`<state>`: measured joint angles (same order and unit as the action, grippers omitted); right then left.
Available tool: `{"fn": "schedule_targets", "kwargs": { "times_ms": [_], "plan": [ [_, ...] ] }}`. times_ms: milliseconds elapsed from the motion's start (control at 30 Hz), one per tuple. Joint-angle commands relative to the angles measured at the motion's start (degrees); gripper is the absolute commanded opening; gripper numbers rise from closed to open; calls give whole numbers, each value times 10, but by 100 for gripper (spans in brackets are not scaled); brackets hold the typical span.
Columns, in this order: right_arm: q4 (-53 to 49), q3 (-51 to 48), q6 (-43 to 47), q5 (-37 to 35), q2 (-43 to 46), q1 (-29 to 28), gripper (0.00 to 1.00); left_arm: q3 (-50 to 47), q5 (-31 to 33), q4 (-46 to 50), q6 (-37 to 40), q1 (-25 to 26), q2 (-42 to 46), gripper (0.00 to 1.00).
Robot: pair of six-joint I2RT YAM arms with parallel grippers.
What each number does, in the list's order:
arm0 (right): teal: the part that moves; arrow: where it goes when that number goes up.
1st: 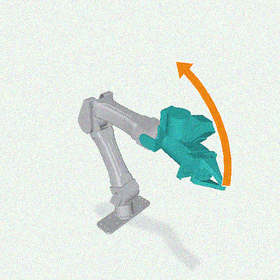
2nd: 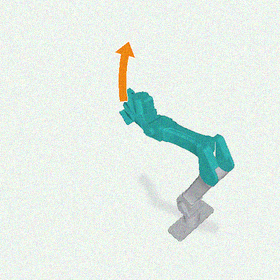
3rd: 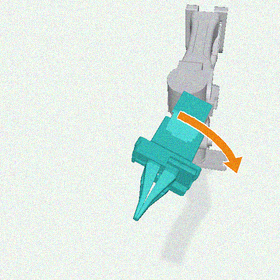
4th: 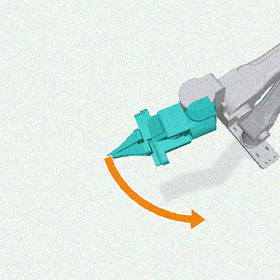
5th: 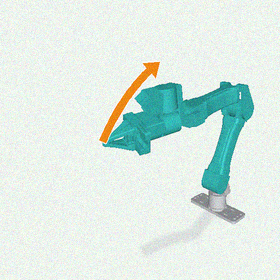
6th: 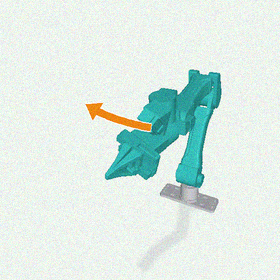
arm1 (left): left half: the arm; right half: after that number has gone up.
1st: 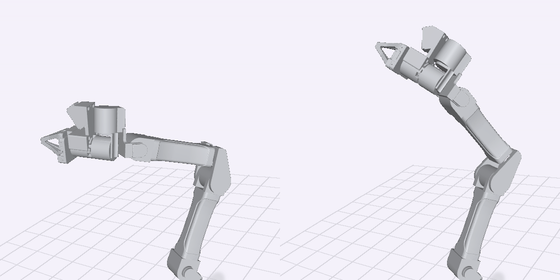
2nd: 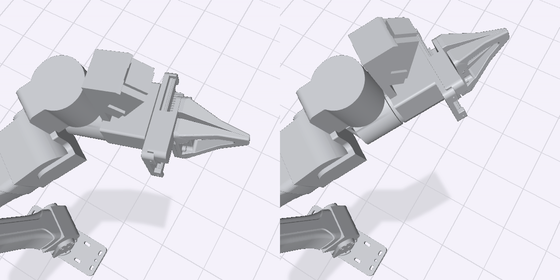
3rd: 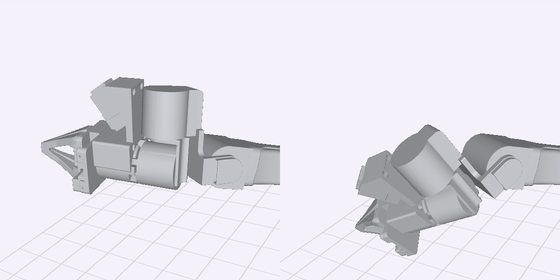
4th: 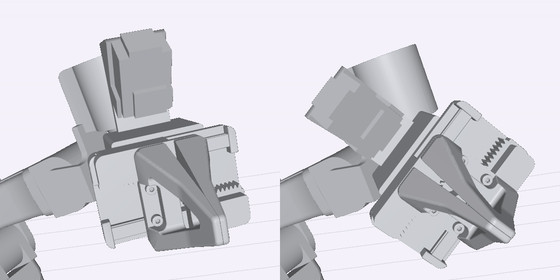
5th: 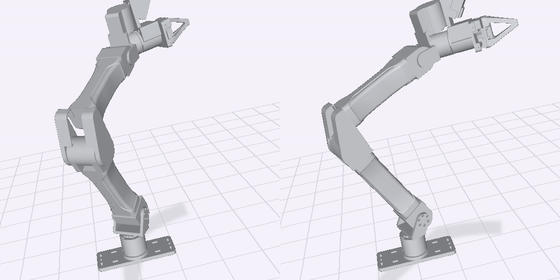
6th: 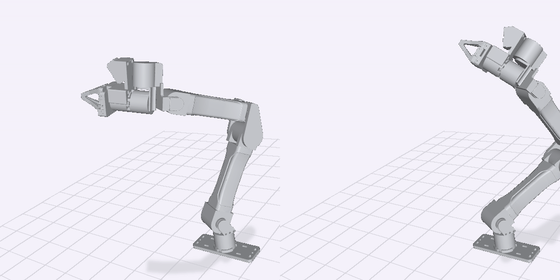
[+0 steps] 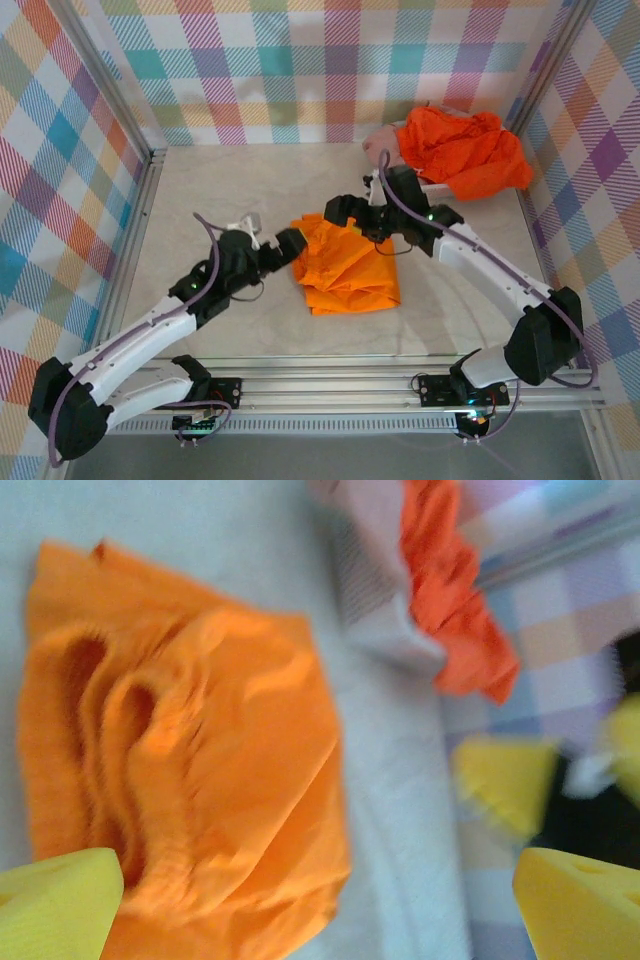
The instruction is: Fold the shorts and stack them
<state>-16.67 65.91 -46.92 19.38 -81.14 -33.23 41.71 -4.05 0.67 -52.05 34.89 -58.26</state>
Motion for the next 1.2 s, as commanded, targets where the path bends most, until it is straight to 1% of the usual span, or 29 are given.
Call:
{"fn": "schedule_targets", "kwargs": {
  "times_ms": [0, 133, 233, 333, 567, 700, 800, 900, 1033, 1167],
  "plan": [
    [194, -98, -131, 12, -15, -6, 97, 41, -100, -63, -39, -36, -70, 100],
    [324, -178, -223, 1, -36, -6, 99, 107, -142, -111, -56, -40, -179, 100],
    [382, -217, -265, -17, -53, -6, 99, 119, -169, -181, -100, -46, -250, 100],
    [417, -260, -293, -49, -56, -6, 99, 126, -177, -224, -131, -47, -311, 100],
    [396, -306, -295, -63, -51, -5, 99, 156, -188, -255, -133, -47, -416, 100],
    [368, -336, -291, -67, -33, -2, 99, 158, -174, -237, -100, -60, -457, 100],
    [347, -356, -288, -65, -20, -2, 99, 142, -161, -236, -85, -84, -471, 100],
    [340, -382, -291, -65, -10, -3, 99, 130, -162, -236, -73, -108, -486, 100],
    [332, -406, -291, -60, 1, -3, 99, 122, -163, -239, -56, -121, -504, 100],
    [326, -406, -279, -42, 13, -2, 100, 124, -167, -230, -45, -133, -496, 100]
  ]
}}
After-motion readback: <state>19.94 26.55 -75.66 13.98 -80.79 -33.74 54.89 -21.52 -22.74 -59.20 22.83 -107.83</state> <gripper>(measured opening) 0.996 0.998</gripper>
